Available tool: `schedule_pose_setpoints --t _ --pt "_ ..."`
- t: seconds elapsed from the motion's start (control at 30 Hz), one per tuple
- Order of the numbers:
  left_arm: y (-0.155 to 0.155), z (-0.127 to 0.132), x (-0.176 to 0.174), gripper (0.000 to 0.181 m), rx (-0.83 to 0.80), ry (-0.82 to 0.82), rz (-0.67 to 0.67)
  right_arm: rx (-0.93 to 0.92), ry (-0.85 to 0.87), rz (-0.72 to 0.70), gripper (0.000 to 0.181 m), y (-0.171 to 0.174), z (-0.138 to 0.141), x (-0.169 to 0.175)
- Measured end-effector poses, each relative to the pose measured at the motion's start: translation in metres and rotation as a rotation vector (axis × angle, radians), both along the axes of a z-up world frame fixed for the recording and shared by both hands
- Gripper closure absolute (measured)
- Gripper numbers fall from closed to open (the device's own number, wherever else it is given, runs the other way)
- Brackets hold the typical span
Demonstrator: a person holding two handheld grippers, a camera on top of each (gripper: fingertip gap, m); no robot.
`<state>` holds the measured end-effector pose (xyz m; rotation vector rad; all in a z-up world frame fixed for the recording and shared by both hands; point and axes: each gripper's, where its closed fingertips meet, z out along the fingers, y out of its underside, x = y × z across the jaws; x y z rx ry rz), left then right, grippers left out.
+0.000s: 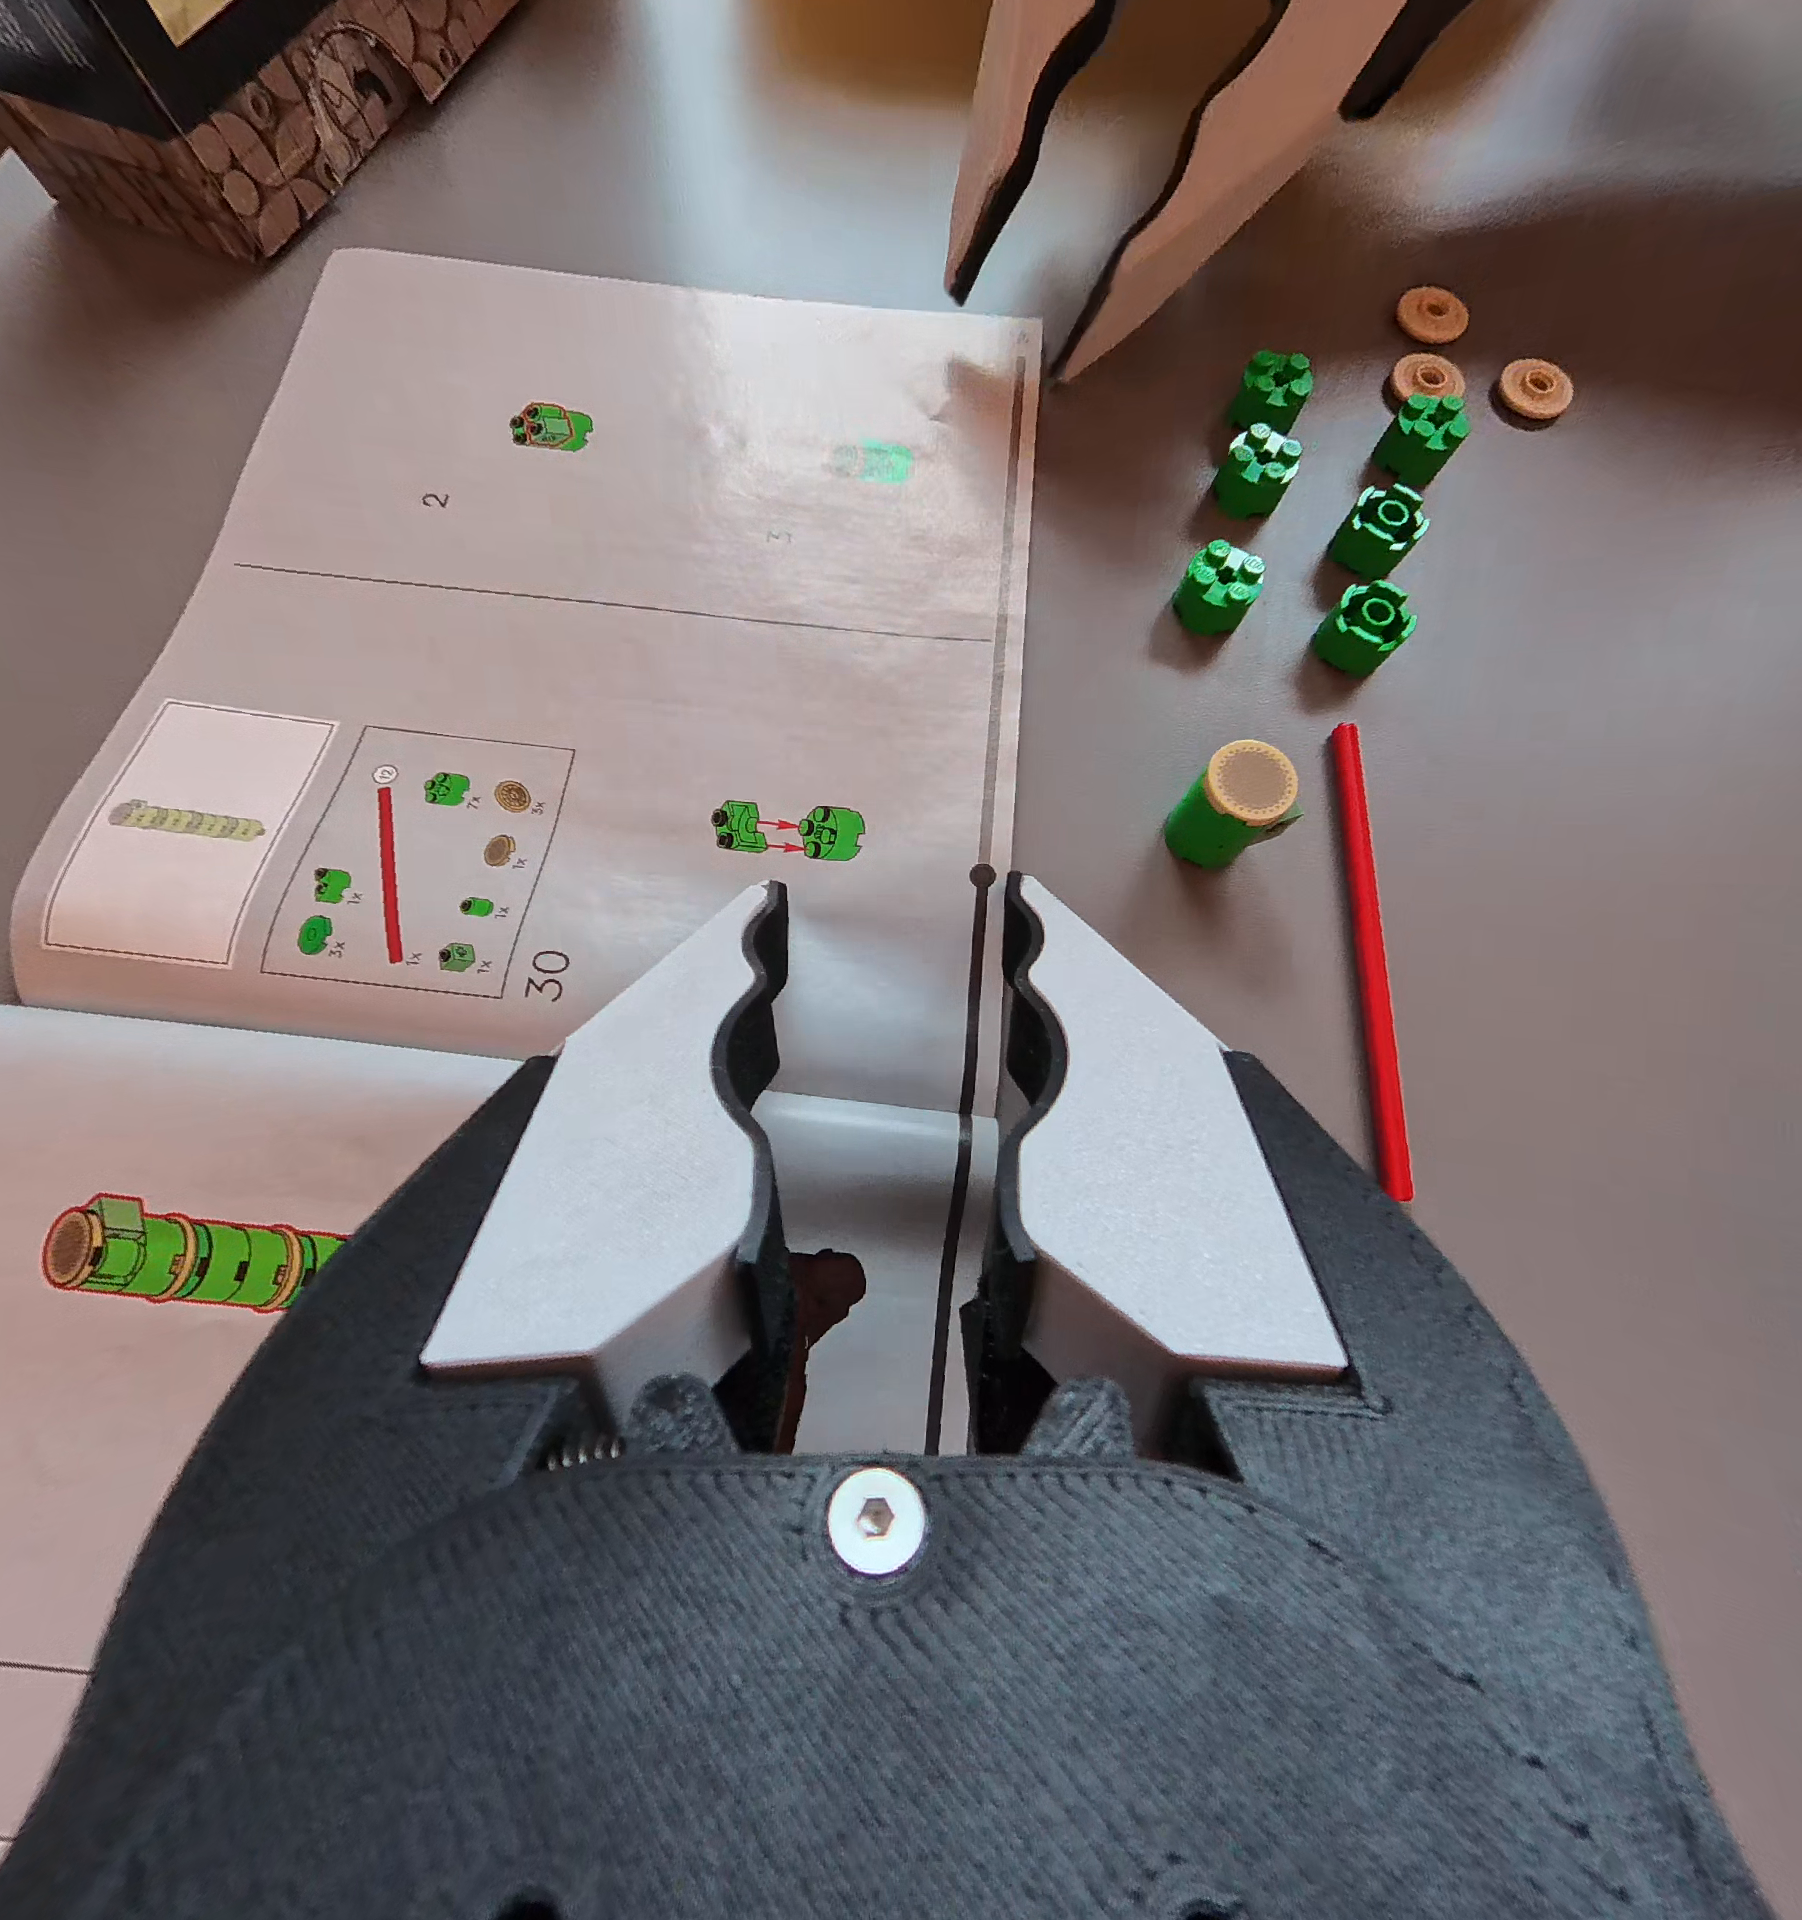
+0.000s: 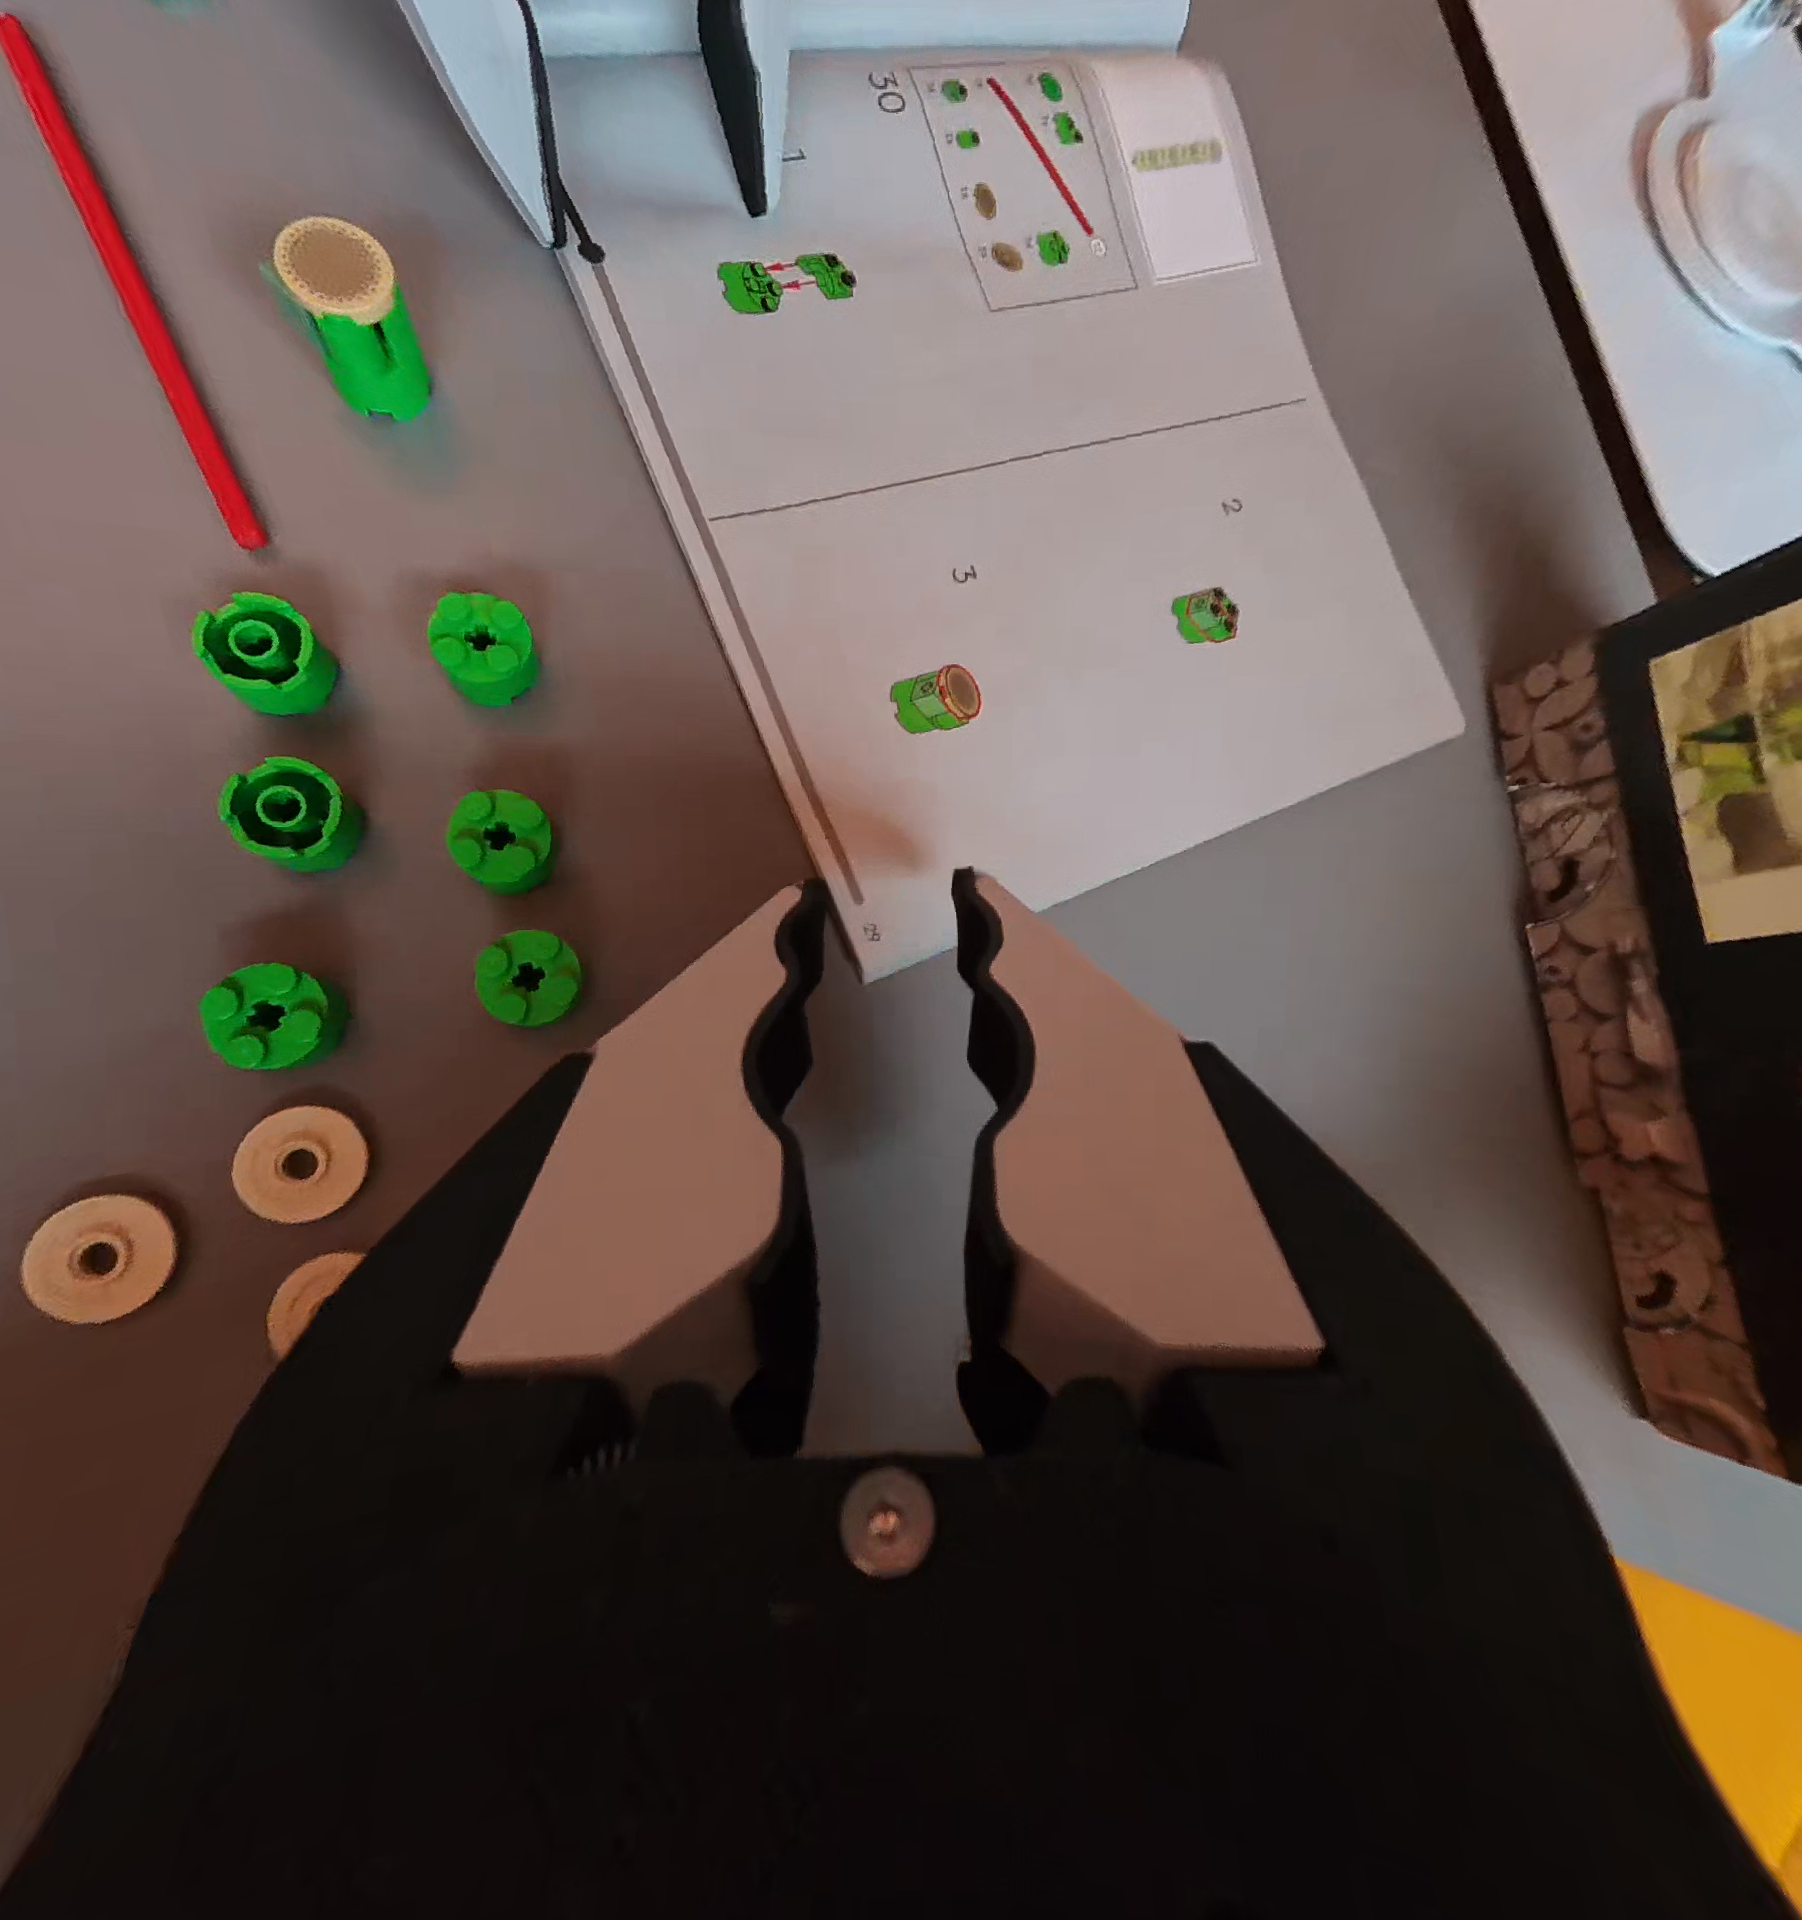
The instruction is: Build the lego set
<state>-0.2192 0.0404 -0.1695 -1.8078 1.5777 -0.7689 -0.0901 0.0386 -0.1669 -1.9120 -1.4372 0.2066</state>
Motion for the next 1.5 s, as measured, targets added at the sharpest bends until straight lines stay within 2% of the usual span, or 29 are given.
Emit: schedule_pose_setpoints --t 0.27,0.63,0.93,1.27,1.37,1.5 --pt "0.0 0.0 0.0 0.141 -0.006 -0.001 0.0 0.036 0.014 0.02 0.158 0.003 0.003 -0.004" --pt "0.0 0.0 0.0 0.141 0.002 0.001 -0.001 0.112 0.095 0.044 0.16 0.007 0.02 -0.022" --pt "0.0 0.0 0.0 0.141 0.005 0.002 -0.002 0.195 -0.045 0.049 0.161 0.013 0.01 -0.016" --pt "-0.001 0.001 0.0 0.14 0.0 -0.006 -0.004 0.322 -0.068 0.043 0.161 0.018 0.015 -0.005" --pt "0.002 0.013 0.001 0.139 -0.046 -0.088 0.02 0.363 -0.085 0.053 0.174 0.019 0.018 -0.006" --pt "0.005 0.051 0.007 0.131 -0.169 -0.267 0.057 0.43 -0.075 0.069 0.181 0.018 0.033 -0.011"
